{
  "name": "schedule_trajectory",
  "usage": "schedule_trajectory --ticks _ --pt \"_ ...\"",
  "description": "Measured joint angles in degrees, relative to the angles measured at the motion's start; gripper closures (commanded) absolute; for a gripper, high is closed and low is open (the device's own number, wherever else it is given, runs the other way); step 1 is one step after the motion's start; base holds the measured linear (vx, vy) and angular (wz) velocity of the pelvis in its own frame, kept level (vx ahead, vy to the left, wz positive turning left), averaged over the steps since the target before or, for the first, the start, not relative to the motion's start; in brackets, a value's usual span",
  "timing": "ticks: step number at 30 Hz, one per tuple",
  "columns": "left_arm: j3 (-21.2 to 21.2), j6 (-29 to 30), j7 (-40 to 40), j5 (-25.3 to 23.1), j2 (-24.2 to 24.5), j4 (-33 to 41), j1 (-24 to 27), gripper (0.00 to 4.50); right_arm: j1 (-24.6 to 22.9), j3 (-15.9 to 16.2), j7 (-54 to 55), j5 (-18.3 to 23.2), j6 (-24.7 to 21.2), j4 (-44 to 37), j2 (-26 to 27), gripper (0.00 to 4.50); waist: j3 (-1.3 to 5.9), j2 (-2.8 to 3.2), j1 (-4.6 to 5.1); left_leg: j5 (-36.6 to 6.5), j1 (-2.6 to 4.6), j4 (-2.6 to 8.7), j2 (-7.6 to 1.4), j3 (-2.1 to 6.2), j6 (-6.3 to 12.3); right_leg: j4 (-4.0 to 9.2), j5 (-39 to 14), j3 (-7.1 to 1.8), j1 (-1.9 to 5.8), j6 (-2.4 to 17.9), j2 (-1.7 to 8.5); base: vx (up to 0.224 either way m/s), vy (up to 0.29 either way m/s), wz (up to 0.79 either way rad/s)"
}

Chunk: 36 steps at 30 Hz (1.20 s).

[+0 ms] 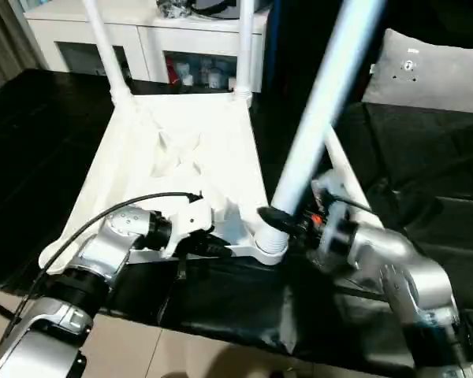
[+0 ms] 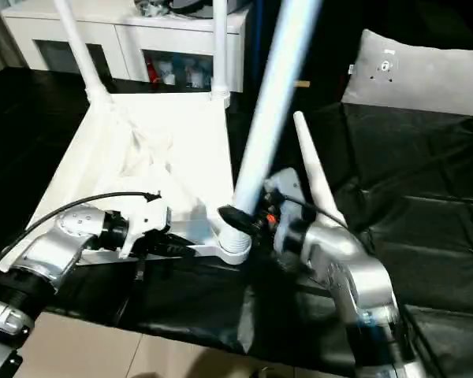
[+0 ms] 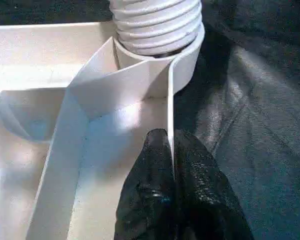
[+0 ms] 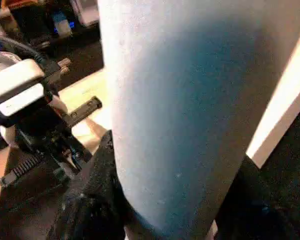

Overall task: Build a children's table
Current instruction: Insert table leg to table base

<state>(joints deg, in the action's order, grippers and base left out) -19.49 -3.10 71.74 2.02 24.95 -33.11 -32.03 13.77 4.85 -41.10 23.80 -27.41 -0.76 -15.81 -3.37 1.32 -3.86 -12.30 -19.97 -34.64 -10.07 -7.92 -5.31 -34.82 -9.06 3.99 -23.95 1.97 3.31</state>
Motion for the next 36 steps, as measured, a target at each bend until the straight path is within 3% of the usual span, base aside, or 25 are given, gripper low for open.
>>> schedule_trajectory --ticks 5,12,27,36 --pt "0.0 0.2 0.0 -0.1 -0.5 0.0 0.0 4.50 -3.4 0.7 0.0 -2.3 5.9 -1.6 0.1 2.62 0.03 0.05 -0.56 0.0 0.01 0.00 0.00 -0.01 0.00 0.01 -0.2 0.00 0.01 -0.3 0.01 0.000 0.000 0.00" --pt "0.0 0.2 -0.1 -0.3 -0.6 -0.1 0.0 4.50 -3.3 3.8 -1.4 -6.2 10.6 -1.7 -2.4 2.62 0.05 0.03 -0.67 0.0 0.05 0.00 0.00 -0.01 0.00 0.01 -0.2 0.00 0.04 -0.3 0.01 0.000 0.000 0.00" --pt "-0.1 -0.8 0.7 -0.7 0.0 -0.3 -0.1 4.50 2.4 7.4 -8.1 -8.7 11.4 3.1 -5.4 2.62 0.19 -0.40 -0.10 0.0 0.08 0.01 -0.04 -0.03 0.01 0.01 -0.2 0.01 0.07 -0.3 -0.01 0.000 0.000 0.00" --pt "-1.4 -4.6 3.1 -2.1 -1.6 -8.9 -5.6 4.50 4.1 7.7 -10.0 -8.9 10.1 4.2 -6.7 2.62 0.09 -0.54 -0.09 0.2 0.10 0.05 -0.04 -0.04 0.17 0.10 -0.2 0.03 0.20 -0.3 0.02 0.000 0.000 0.00"
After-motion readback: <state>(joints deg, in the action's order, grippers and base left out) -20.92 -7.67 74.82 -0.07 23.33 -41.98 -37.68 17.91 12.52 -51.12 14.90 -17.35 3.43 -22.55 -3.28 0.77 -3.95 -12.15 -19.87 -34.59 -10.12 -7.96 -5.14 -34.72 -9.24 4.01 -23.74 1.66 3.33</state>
